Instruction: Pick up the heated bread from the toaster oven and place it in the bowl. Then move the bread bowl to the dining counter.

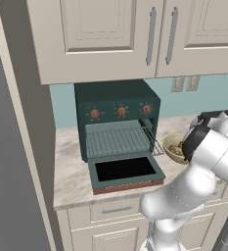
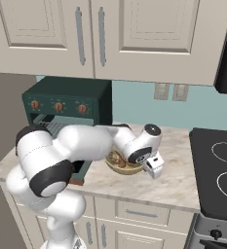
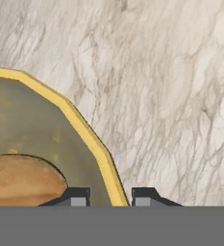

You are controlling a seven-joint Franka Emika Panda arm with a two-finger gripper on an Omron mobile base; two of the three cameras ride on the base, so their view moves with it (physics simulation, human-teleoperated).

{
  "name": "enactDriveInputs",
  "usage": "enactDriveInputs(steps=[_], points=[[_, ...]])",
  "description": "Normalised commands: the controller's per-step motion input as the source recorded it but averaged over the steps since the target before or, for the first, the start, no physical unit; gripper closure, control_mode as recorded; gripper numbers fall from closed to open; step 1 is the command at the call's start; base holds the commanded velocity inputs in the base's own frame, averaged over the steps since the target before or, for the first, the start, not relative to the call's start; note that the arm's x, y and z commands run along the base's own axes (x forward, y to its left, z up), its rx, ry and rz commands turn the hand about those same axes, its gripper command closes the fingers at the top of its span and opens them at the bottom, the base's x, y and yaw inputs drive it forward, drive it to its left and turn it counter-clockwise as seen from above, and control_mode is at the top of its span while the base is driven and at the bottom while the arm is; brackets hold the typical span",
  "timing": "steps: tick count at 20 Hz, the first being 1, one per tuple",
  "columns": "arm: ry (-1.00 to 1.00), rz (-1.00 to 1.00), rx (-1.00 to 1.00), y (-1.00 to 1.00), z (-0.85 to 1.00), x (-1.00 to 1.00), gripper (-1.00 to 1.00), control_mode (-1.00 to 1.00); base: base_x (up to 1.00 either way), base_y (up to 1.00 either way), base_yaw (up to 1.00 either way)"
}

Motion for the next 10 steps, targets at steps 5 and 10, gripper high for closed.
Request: enactDriveInputs(steps=[5,10], points=[[-0.16,-0.12,0.00,0.05,0.66,-0.44,1.00,-1.00,0.00,0.00,0.00],[-0.14,-0.22,0.00,0.31,0.84,-0.54,1.00,-1.00,0.00,0.00,0.00]])
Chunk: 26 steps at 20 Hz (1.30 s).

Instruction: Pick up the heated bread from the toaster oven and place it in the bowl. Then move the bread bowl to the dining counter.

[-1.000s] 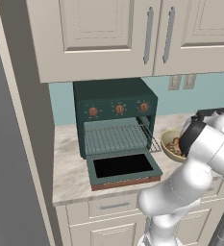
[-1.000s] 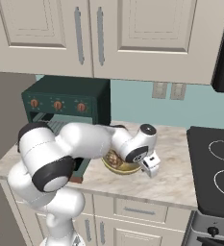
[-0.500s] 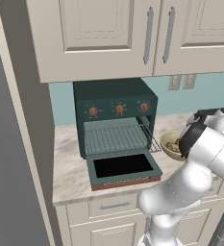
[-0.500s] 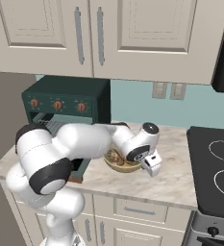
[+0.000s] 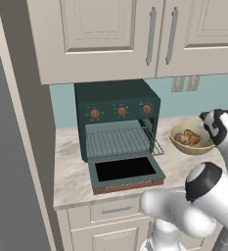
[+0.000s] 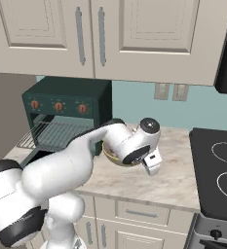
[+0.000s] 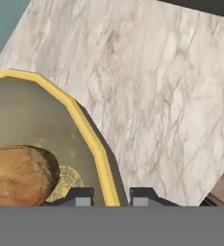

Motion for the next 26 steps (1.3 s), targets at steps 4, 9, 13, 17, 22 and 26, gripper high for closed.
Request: enactDriveInputs(steps=[4,9,13,17,22,26], points=[[-0.02,-0.17,0.00,0.40,0.87,-0.55,1.00,-1.00,0.00,0.00,0.00],[0.00,-0.03,0.00,0.34,0.75,-0.59,1.00,-1.00,0.00,0.00,0.00],[-0.07,0.00,0.00,0.39,0.57,-0.53,1.00,-1.00,0.00,0.00,0.00],[-0.20,0.08,-0.01,0.62,0.12,-0.39,1.00,-1.00,0.00,0.00,0.00],[-0.06,0.05,0.00,0.18,0.00,-0.12,1.00,1.00,-0.24,0.17,0.13],[0.00,0.00,0.00,0.00,0.00,0.00,1.00,1.00,-0.37,0.14,0.42]])
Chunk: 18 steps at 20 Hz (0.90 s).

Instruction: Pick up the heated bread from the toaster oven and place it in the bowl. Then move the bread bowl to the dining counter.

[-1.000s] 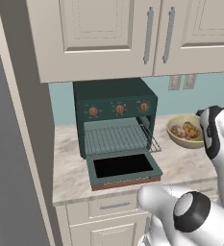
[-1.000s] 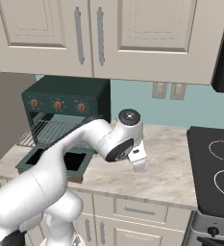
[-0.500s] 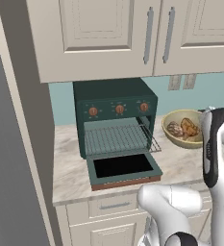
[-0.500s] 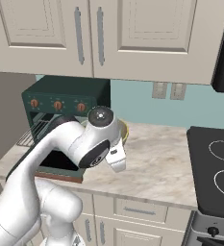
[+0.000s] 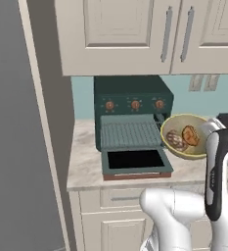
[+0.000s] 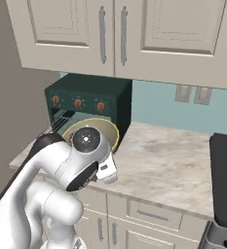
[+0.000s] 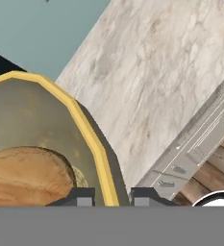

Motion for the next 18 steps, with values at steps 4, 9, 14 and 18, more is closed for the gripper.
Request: enactDriveInputs(steps=[4,9,14,18], points=[[0.00,0.00,0.00,0.00,0.00,0.00,1.00,1.00,-0.02,0.00,0.47],[0.00,0.00,0.00,0.00,0.00,0.00,1.00,1.00,0.00,0.00,0.48],[0.00,0.00,0.00,0.00,0.00,0.00,1.00,1.00,0.00,-0.19,0.56],[0.00,0.00,0.00,0.00,0.00,0.00,1.00,1.00,-0.49,-0.33,0.67]])
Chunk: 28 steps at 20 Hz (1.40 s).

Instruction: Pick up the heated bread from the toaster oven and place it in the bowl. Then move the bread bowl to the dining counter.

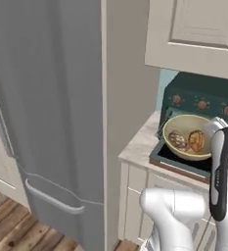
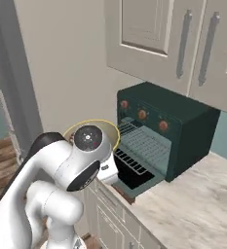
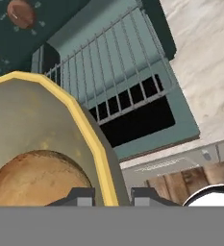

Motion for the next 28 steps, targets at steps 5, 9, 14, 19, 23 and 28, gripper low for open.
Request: enactDriveInputs(steps=[5,9,14,19,23,28], points=[[0.00,0.00,0.00,0.00,0.00,0.00,1.00,1.00,-0.85,-0.13,0.85],[0.00,0.00,0.00,0.00,0.00,0.00,1.00,1.00,-0.48,0.00,1.00],[0.00,0.00,0.00,0.00,0.00,0.00,1.00,1.00,-0.22,0.05,1.00],[0.00,0.00,0.00,0.00,0.00,0.00,1.00,1.00,-0.07,0.02,1.00],[0.00,0.00,0.00,0.00,0.00,0.00,1.00,1.00,-0.04,0.15,1.00],[0.00,0.00,0.00,0.00,0.00,0.00,1.00,1.00,0.11,0.30,0.92]])
